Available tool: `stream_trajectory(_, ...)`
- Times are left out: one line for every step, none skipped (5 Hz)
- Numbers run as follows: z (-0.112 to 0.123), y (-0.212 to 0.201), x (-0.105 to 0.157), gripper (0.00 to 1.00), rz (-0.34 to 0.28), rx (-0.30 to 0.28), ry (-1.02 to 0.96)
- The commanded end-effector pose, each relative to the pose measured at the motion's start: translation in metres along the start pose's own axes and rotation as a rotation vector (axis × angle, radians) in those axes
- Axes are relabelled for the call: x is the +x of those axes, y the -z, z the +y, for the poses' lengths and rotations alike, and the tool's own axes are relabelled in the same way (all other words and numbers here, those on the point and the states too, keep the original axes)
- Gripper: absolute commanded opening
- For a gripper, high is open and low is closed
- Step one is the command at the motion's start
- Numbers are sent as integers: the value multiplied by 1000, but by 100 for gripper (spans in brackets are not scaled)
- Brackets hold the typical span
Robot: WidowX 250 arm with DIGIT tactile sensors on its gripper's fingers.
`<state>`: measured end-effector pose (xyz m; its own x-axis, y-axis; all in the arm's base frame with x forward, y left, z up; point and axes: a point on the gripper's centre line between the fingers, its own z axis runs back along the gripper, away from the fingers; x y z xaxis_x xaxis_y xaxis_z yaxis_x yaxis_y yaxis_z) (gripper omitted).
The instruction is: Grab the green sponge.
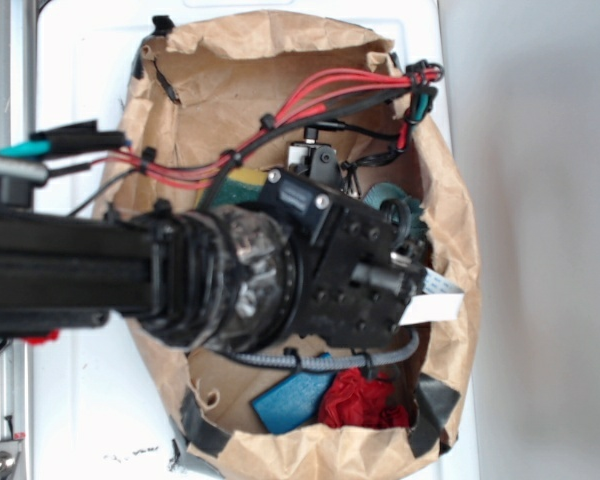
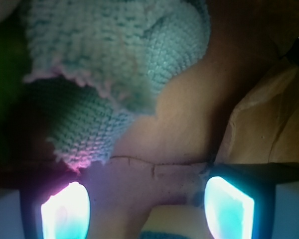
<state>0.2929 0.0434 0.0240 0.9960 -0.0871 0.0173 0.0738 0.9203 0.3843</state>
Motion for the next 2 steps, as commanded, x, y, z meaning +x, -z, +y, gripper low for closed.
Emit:
stream_trajectory(-3, 4, -10, 100, 60, -5, -16)
stream_trajectory(9, -8, -14, 100, 91, -62, -9)
